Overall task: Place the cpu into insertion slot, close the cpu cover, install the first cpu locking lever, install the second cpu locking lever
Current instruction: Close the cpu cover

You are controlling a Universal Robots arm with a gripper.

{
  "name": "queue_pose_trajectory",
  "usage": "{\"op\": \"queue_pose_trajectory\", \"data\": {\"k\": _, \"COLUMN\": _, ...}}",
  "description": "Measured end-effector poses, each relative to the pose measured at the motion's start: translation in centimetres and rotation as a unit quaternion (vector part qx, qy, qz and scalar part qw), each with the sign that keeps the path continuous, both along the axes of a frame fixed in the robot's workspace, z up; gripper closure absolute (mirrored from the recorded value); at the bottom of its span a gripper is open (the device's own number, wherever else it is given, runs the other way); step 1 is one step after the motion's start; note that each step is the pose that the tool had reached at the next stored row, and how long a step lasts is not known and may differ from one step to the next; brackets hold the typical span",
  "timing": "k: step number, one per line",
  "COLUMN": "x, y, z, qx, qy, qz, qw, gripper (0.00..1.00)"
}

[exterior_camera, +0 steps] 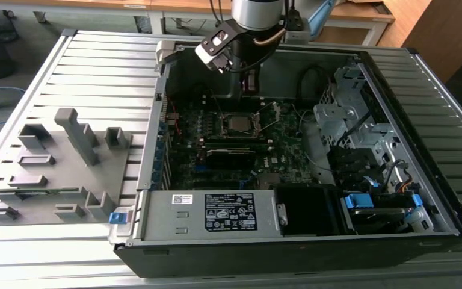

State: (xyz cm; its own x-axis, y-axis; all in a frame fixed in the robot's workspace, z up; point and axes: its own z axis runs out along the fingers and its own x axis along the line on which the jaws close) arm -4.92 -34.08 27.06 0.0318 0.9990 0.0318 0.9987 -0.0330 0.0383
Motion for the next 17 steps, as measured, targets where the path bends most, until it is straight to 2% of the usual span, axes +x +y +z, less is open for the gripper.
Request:
{"op": "queue_pose_trajectory", "data": {"k": 11, "x": 0.04, "y": 0.00, "z": 0.20, "qx": 0.0001, "qy": 0.0000, "qz": 0.000, "qw": 1.0000, "gripper": 0.90}}
{"op": "queue_pose_trajectory", "data": {"k": 17, "x": 0.77, "y": 0.00, "z": 0.17, "qx": 0.0001, "qy": 0.0000, "qz": 0.000, "qw": 1.0000, "gripper": 0.90}}
